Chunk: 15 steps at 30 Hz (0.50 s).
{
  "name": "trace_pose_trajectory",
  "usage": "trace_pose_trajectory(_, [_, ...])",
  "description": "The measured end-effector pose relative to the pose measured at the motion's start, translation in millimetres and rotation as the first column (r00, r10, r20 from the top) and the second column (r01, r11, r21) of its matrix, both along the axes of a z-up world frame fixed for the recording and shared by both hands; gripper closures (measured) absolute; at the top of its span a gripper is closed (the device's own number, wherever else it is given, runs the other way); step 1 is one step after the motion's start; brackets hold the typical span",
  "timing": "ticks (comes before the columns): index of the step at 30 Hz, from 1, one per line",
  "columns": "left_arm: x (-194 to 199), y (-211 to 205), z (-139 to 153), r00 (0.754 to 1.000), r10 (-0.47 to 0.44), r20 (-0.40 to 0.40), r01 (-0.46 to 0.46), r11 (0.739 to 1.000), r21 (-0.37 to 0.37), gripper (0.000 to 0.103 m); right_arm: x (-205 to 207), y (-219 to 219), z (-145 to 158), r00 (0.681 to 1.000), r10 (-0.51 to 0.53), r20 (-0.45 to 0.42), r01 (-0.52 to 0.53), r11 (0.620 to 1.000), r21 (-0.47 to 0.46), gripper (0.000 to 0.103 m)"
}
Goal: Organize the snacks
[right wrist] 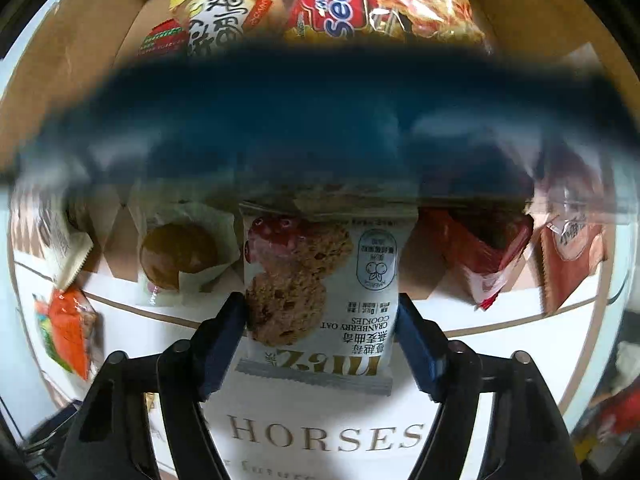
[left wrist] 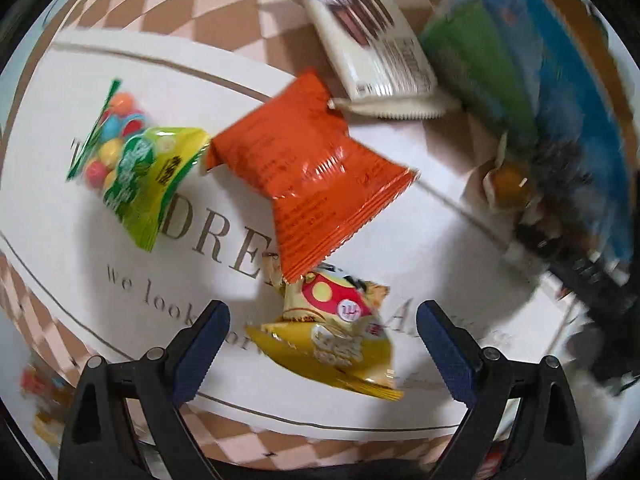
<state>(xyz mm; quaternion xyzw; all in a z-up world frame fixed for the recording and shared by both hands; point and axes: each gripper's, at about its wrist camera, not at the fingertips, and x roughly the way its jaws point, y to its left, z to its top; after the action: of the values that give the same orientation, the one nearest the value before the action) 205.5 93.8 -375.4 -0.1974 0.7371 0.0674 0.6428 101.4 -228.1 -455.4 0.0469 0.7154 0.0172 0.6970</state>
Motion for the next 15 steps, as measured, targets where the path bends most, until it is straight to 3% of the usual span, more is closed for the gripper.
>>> trace_pose_trajectory(2, [0.3,-7.2,-5.1,0.999,-0.041,-0.004,0.041,0.999,0.002,0.010,-3.5,-0.1,-1.0,1.000,0.011,-0.007,-0.011,1.000,0.000,0.027])
trace_pose_trajectory(5, [-1.6,-17.1,-10.2,0.996,-0.088,-0.013,0.088,0.996,-0.003,0.029,-15.4,-0.6,-2.9,0.999,0.029,-0.033,-0.029,1.000,0.008,0.027])
trace_pose_trajectory(15, [-11.6,-39.4,-27.1,0.981,-0.186,-0.048,0.186,0.982,0.008,0.032,-75.3,-16.1,-13.1,0.986,0.021,-0.164,-0.008,0.997,0.081,0.026])
